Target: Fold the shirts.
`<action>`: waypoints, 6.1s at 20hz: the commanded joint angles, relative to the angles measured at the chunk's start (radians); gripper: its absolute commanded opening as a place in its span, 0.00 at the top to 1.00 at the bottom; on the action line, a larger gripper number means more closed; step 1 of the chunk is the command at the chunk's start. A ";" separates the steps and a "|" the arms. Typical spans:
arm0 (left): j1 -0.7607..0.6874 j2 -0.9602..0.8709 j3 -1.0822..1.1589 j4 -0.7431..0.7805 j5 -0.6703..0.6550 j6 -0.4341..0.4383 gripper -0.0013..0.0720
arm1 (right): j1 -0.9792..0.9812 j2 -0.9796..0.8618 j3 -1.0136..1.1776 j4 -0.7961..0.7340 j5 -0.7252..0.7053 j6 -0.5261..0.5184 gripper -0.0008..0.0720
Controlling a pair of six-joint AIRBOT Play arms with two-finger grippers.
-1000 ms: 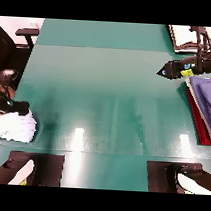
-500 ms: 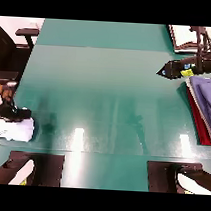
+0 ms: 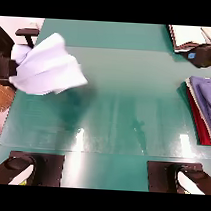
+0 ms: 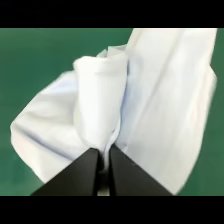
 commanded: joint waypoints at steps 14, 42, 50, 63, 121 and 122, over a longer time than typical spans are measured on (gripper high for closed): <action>-0.705 -0.643 0.194 -0.136 0.404 0.070 0.29 | -0.135 0.086 0.000 0.001 0.016 0.000 0.97; -0.172 -0.646 -0.474 -0.690 0.575 0.071 0.31 | -0.135 0.086 -0.001 0.001 0.057 0.000 0.97; -0.001 -0.521 -0.329 -0.578 0.456 0.095 0.95 | -0.164 0.086 -0.116 -0.085 0.254 0.001 0.97; 0.027 -0.440 -0.313 -0.467 0.431 0.129 0.95 | -0.277 -0.097 -0.779 0.130 -0.026 -0.040 0.39; 0.165 -0.603 -0.057 -0.119 0.338 0.047 0.33 | -0.162 -0.776 0.524 0.079 0.275 -0.012 0.50; 0.204 -0.586 -0.057 -0.137 0.259 0.073 0.33 | -0.175 -0.753 0.496 0.108 0.299 -0.029 0.50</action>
